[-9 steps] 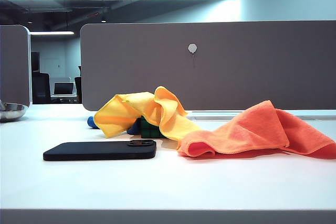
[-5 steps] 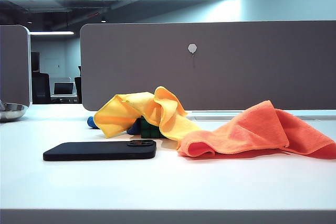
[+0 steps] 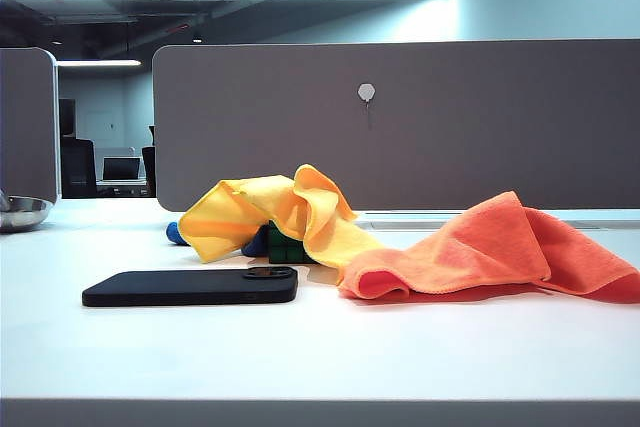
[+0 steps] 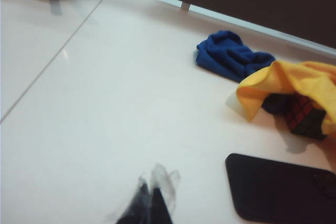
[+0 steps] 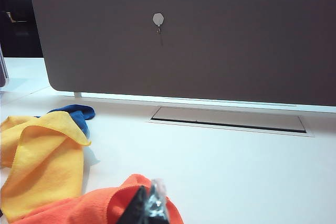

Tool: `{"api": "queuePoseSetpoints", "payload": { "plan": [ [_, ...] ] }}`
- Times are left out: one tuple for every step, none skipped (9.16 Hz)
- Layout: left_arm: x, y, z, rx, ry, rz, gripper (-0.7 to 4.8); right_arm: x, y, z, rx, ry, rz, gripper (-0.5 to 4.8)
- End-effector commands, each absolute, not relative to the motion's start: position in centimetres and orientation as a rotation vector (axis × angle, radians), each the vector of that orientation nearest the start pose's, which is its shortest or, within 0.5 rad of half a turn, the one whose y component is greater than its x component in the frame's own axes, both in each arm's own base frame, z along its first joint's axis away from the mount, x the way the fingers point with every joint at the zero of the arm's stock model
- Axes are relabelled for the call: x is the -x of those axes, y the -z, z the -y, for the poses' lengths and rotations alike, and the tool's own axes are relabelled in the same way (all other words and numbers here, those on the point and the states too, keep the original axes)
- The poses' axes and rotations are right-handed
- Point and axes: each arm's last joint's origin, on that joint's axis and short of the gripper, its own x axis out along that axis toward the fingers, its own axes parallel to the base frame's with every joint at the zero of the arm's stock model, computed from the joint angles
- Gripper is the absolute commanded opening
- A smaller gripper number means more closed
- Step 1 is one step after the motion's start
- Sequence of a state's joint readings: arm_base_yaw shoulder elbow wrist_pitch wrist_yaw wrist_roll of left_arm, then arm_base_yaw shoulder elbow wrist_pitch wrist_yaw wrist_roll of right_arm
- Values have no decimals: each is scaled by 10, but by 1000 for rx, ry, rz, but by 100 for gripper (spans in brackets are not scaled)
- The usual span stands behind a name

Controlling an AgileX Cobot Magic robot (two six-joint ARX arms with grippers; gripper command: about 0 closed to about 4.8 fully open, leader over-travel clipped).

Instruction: Pick up a rag that is the same color as the top surface of the Rubik's Cube and cover the cube with it.

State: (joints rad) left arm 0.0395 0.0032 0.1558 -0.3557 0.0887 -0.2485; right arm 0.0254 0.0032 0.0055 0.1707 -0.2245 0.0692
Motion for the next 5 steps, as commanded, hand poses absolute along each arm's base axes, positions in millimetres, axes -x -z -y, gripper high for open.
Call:
{"api": "queuePoseSetpoints", "payload": {
  "plan": [
    [-89, -163, -1, 253, 19, -242, -6, -95, -182, -9, -46, -275, 178, -1],
    [-90, -159, -1, 249, 19, -242, -6, -95, -181, -10, -47, -281, 172, -1],
    [-91, -157, -1, 247, 20, -238, -6, -95, -181, -10, -47, -281, 170, -1],
    [-91, -155, -1, 225, 25, -239, -6, -95, -181, -10, -47, -281, 165, -1],
    [-92, -152, -1, 170, 36, -245, -6, -95, -180, -10, -46, -296, 161, -1]
  ]
}}
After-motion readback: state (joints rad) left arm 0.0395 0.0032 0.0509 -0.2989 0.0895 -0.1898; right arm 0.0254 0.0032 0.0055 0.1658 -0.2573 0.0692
